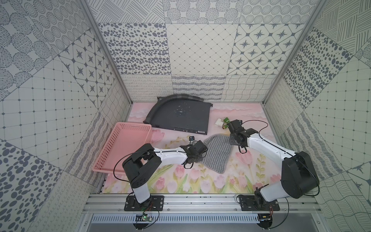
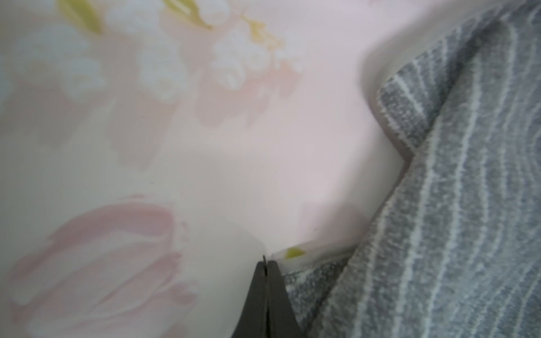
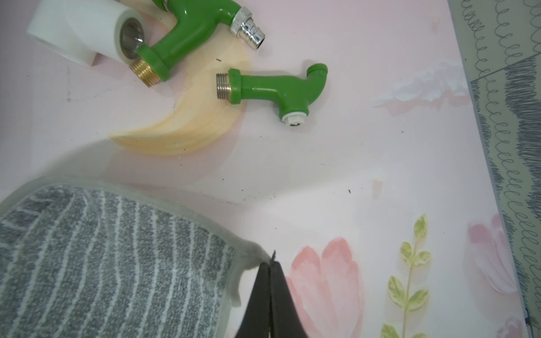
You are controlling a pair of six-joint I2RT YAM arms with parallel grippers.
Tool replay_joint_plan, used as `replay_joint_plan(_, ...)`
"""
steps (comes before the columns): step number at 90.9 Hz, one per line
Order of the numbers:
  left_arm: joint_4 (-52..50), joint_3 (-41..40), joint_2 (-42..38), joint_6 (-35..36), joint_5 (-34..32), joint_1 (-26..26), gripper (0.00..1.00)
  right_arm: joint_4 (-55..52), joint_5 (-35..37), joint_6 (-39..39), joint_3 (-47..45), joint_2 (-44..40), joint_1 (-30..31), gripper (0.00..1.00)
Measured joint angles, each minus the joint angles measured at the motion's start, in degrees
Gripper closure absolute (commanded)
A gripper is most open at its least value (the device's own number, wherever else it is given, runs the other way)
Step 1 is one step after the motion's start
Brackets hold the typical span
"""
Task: Fold the square dishcloth
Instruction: Flatten out the cleaning item at the center of the board.
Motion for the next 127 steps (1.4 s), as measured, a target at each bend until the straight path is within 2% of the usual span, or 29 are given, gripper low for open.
replay_joint_plan(41, -5.8, -5.9, -9.5, -3.8, -6.1, 1.9, 1.00, 0.2, -1.7, 0.0, -3.2, -1.8, -1.3, 1.00)
replay_joint_plan(50, -5.4, -6.6, -10.4, -4.0, -6.0, 2.0, 1.00, 0.3, -4.0, 0.1, -3.7, -2.3, -1.6, 0.84)
replay_joint_plan(57, -4.6, -7.4, -10.5, -4.4, -5.3, 2.0, 1.00, 0.4, -6.1, 0.0, -4.2, -2.8, -1.4, 0.66)
replay_joint_plan(74, -3.8, -8.2, -10.3, -6.0, -3.9, 0.9, 1.00, 0.3, -10.6, 1.5, -7.7, -10.0, 2.6, 0.52)
replay_joint_plan(94, -3.6, -8.3, -10.2, -8.3, -3.7, -2.1, 1.00, -0.6, -14.2, 6.4, -10.5, -17.1, 10.0, 0.54)
replay_joint_plan(114, -3.7, -8.3, -10.1, -10.5, -3.7, -4.5, 1.00, -1.4, -16.2, 13.4, -12.6, -15.0, 20.6, 0.67)
replay_joint_plan(127, -3.7, -8.7, -10.1, -12.0, -3.8, -6.1, 1.00, -1.0, -16.4, 18.3, -16.0, -12.2, 23.1, 0.72)
